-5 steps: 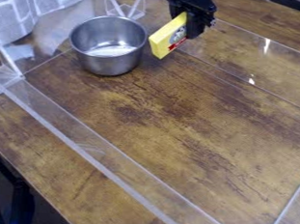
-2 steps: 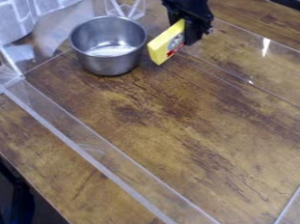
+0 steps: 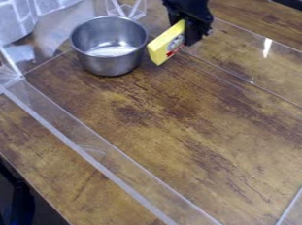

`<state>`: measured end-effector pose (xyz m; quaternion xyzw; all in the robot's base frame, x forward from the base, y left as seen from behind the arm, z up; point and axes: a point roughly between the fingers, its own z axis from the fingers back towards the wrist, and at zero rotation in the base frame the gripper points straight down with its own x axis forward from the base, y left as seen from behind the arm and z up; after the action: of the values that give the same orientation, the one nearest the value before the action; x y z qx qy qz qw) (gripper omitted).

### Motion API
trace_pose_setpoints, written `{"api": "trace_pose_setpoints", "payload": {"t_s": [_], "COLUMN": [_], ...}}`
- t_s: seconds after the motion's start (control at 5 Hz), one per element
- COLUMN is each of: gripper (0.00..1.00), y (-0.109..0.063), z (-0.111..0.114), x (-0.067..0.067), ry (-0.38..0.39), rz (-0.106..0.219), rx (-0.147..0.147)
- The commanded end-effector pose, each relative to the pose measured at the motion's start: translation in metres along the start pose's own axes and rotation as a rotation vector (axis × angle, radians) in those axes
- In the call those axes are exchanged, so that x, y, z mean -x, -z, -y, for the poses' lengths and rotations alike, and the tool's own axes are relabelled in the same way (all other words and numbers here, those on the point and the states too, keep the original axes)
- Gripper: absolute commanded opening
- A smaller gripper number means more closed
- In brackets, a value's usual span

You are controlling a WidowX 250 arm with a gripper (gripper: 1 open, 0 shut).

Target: Move the yellow butter to the left side of the table

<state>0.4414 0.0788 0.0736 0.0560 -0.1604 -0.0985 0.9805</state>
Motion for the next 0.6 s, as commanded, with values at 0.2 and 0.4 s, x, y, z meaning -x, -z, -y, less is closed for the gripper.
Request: {"api": "trace_pose_setpoints", "payload": {"t_s": [0.2, 0.4], "gripper": [0.00, 0.00], "y": [-0.007, 0.000], "z": [-0.014, -0.014], "x": [-0.002, -0.001], "ry": [-0.016, -0.017], "rz": [0.043, 0.036], "rx": [-0.024, -0.020]}}
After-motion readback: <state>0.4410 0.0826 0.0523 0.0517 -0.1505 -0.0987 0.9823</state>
